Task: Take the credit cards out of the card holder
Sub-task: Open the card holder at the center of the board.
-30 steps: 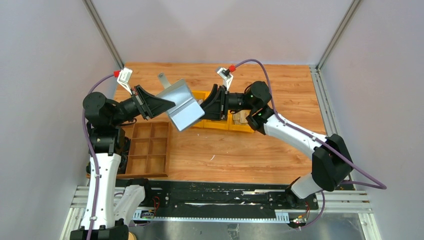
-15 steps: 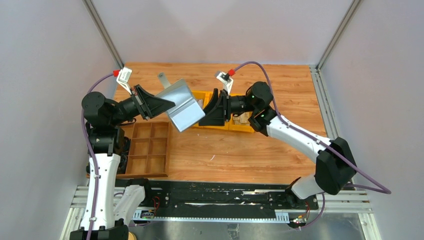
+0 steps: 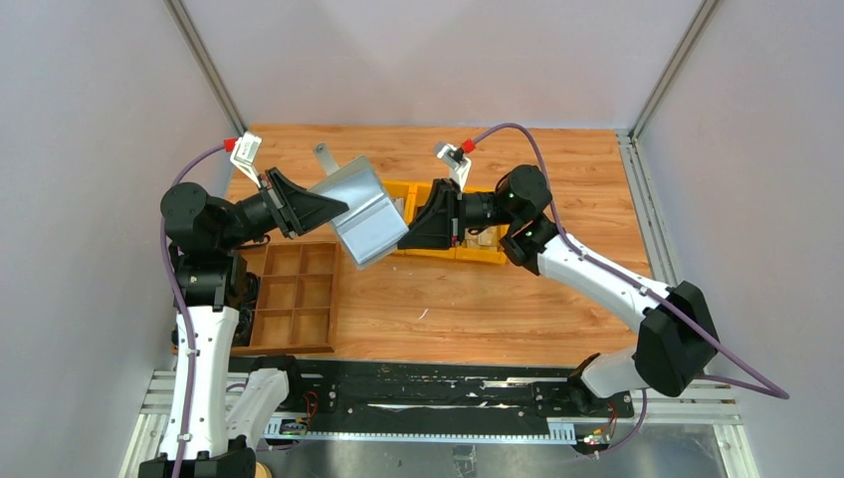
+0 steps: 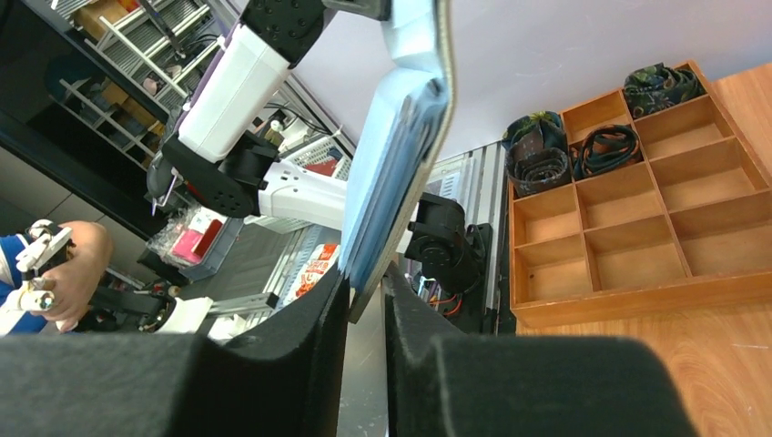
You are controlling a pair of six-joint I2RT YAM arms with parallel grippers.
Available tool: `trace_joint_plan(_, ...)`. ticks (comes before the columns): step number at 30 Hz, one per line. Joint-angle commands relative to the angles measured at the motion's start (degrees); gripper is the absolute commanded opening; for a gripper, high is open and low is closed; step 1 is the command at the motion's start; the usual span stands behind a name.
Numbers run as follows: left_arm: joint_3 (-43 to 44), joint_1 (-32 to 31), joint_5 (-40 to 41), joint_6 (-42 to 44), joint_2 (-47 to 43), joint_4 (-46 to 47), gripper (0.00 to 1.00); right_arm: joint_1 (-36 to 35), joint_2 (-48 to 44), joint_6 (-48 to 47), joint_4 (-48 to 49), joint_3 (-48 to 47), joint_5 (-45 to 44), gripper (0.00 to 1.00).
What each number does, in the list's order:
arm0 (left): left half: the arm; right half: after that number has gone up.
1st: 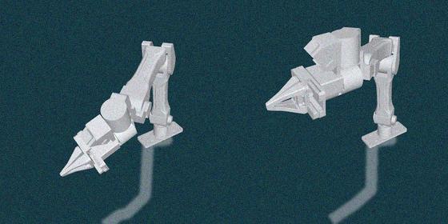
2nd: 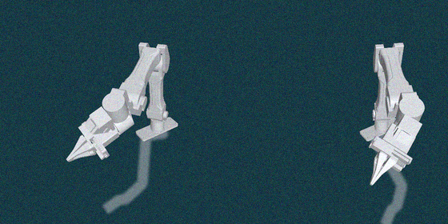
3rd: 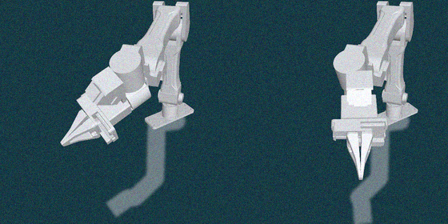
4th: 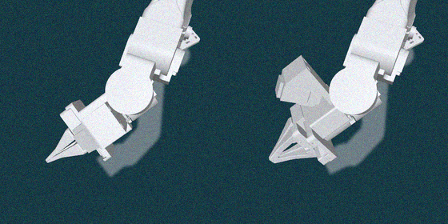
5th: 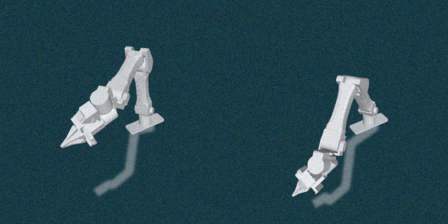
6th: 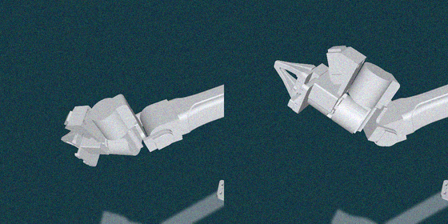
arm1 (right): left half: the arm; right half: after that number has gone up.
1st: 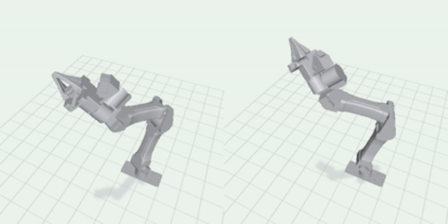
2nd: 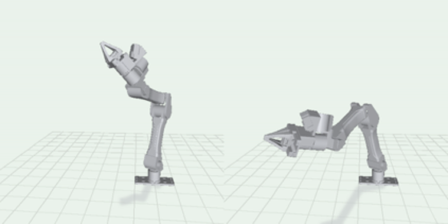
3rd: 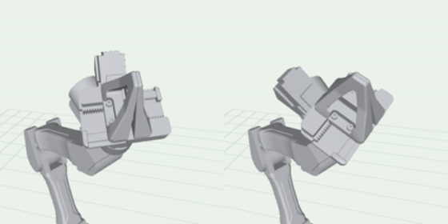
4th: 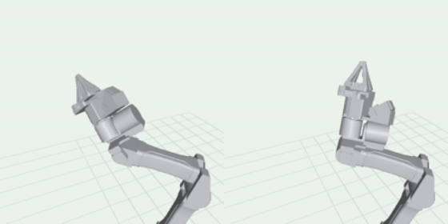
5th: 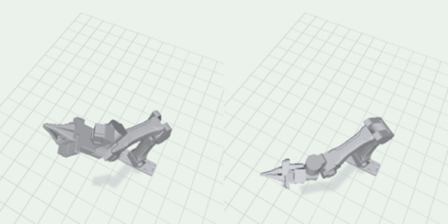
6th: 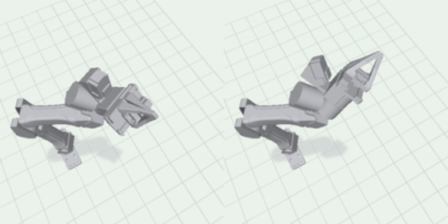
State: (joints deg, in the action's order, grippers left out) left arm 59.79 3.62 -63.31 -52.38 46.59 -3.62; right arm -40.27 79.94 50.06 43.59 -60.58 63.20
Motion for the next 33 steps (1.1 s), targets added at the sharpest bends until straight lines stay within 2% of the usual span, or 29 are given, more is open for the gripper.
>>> trace_joint_plan(1, 1.8, -0.1, -1.02, -0.7, -0.85, 0.28, 0.0, 0.03, 1.02, -0.19, -1.39, -2.99, -2.43, 0.2)
trace_joint_plan(5, 1.58, -0.15, -1.18, -0.47, -0.93, 0.26, 0.0, 0.3, 2.15, 2.36, 0.43, -3.4, -3.71, 0.21)
trace_joint_plan(8, 1.47, -0.1, -1.29, -0.12, -0.98, 0.07, 0.0, 0.41, 3.42, 5.24, 3.49, -3.43, -3.4, 0.26)
trace_joint_plan(16, 1.54, -0.1, -1.36, 0.61, -1.19, -0.07, 0.0, 0.42, 6.04, 8.12, 0.85, -5.88, -5.82, 0.3)
trace_joint_plan(21, 1.46, -0.1, -1.68, 0.82, -1.52, -0.08, 0.0, 0.46, 6.15, 8.05, 0.47, -6.67, -8.5, 0.38)
trace_joint_plan(28, 1.69, -0.1, -1.91, 1.95, -1.83, -0.71, 0.0, 0.52, 9.37, 16.95, 5.84, -8.66, -6.14, 0.43)
trace_joint_plan(33, 1.64, -0.1, -2.15, 1.94, -2.0, -0.78, 0.0, 0.11, 8.75, 15.8, 5.25, -9.33, -7.72, 0.45)
